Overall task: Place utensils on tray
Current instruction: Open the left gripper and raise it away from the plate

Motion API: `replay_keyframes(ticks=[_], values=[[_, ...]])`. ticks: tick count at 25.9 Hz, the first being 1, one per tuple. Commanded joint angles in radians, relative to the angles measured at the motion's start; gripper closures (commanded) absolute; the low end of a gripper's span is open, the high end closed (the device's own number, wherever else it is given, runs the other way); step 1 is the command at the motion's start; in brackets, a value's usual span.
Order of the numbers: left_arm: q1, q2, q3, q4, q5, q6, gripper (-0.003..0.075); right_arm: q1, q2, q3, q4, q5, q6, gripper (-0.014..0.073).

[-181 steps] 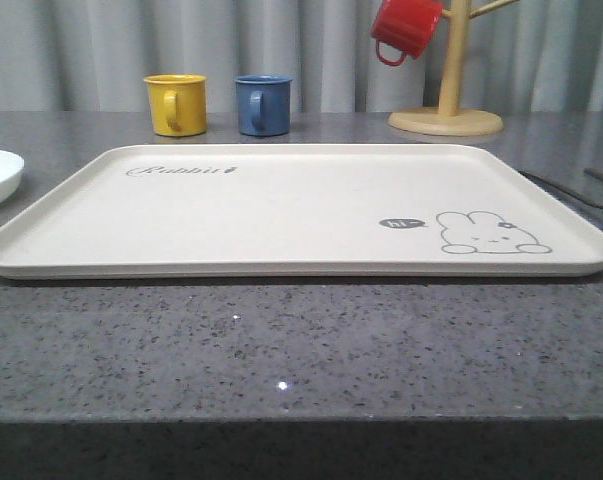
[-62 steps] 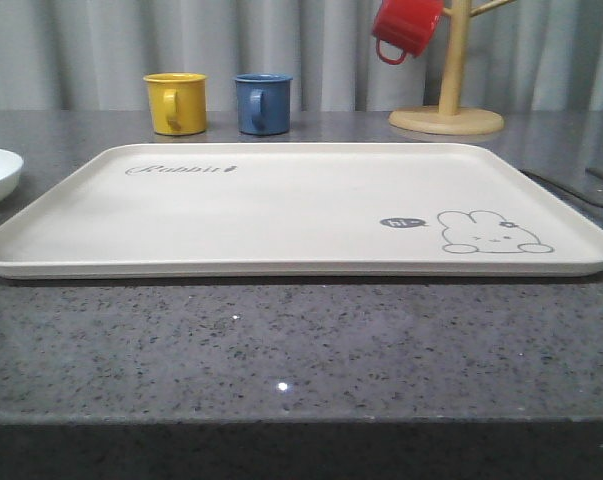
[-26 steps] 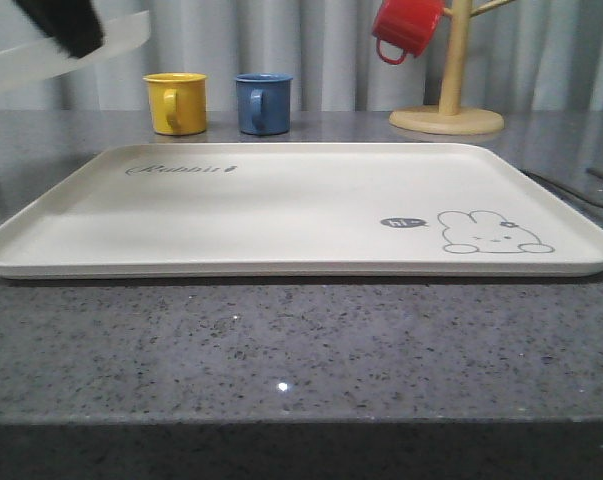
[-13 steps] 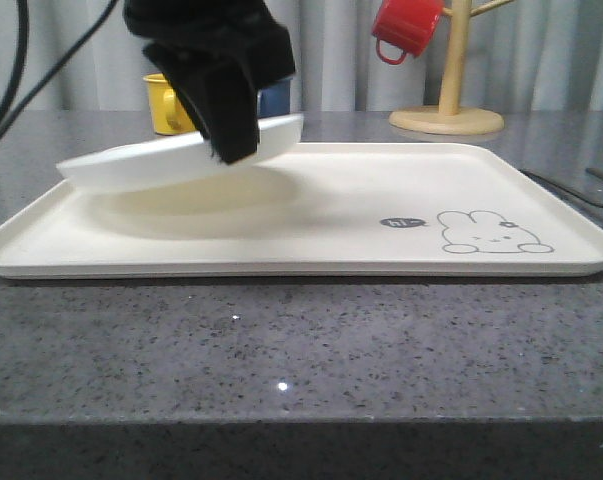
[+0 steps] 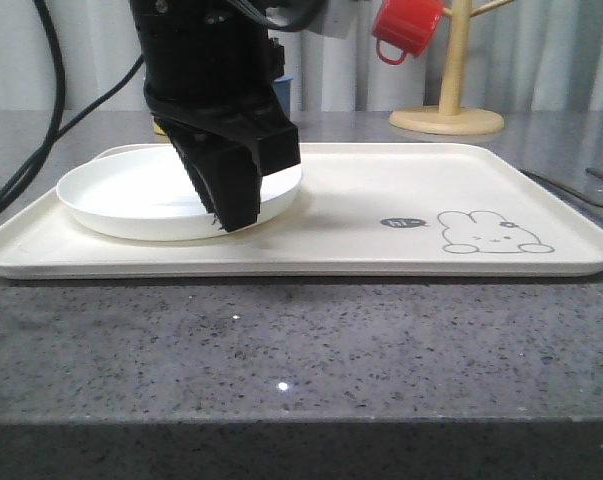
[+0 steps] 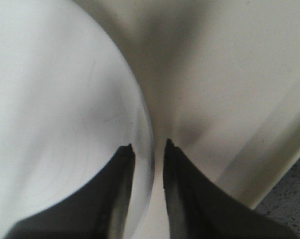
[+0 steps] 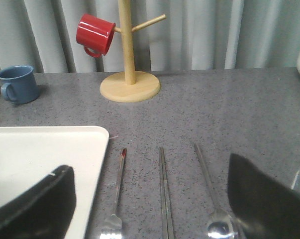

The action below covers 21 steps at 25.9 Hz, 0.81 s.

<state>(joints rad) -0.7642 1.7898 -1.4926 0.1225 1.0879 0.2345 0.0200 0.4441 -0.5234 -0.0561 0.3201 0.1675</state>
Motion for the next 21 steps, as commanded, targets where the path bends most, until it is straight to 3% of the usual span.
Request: replay_keyframes(ticks=[1, 3, 12, 15, 21], values=[[-0.006, -0.043, -0.051, -0.001, 0.021, -0.015, 0.0332, 0.0, 0.011, -0.037, -0.005, -0.078, -0.005, -0.005], [-0.004, -0.049, -0.073, -0.001, 0.042, -0.015, 0.0279, 0.0, 0.011, -0.037, -0.005, -0.078, -0.005, -0.005], [0.095, -0.189, -0.09, -0.001, 0.045, -0.094, 0.0292, 0.0, 0.011, -0.037, -0.005, -0.078, -0.005, -0.005], [0.166, -0.251, -0.087, -0.001, 0.05, -0.112, 0.0366, 0.0, 0.011, -0.037, -0.005, -0.078, -0.005, -0.005], [0.346, -0.373, -0.034, -0.02, 0.018, -0.12, 0.0591, 0.0, 0.011, -0.037, -0.005, -0.078, -0.005, -0.005]])
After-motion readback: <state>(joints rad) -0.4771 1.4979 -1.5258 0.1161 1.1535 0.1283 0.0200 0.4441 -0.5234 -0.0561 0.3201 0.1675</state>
